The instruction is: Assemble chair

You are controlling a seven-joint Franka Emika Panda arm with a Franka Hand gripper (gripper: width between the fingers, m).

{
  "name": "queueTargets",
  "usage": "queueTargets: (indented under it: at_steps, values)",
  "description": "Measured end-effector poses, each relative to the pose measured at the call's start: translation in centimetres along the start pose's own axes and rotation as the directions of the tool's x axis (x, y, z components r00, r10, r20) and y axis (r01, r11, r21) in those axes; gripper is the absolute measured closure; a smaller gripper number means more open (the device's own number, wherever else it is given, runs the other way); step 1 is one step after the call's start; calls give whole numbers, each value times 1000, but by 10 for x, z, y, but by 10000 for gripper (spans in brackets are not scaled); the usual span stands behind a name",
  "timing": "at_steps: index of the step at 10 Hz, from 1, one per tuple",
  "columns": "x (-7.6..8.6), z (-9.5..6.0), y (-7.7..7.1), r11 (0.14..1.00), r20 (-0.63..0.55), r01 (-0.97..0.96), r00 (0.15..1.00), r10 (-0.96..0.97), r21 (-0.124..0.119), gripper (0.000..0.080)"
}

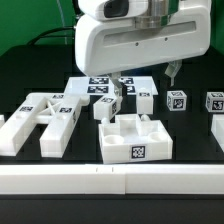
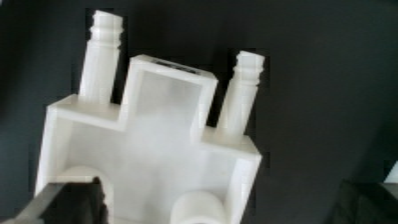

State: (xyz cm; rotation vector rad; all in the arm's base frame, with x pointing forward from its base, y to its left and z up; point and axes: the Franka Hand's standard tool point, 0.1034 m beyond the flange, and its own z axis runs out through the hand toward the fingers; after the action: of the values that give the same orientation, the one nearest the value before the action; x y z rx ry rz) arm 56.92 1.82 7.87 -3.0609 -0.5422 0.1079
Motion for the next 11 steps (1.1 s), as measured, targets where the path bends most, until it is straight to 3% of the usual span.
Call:
queueTargets:
  at_steps: [3, 7, 11]
  values:
    - [5, 8, -1, 970, 7, -245, 970, 245, 0, 149]
    - [24, 31, 8, 972, 7, -235, 972, 235, 7, 149]
    - [23, 62, -8, 977, 23, -215, 976, 215, 10, 149]
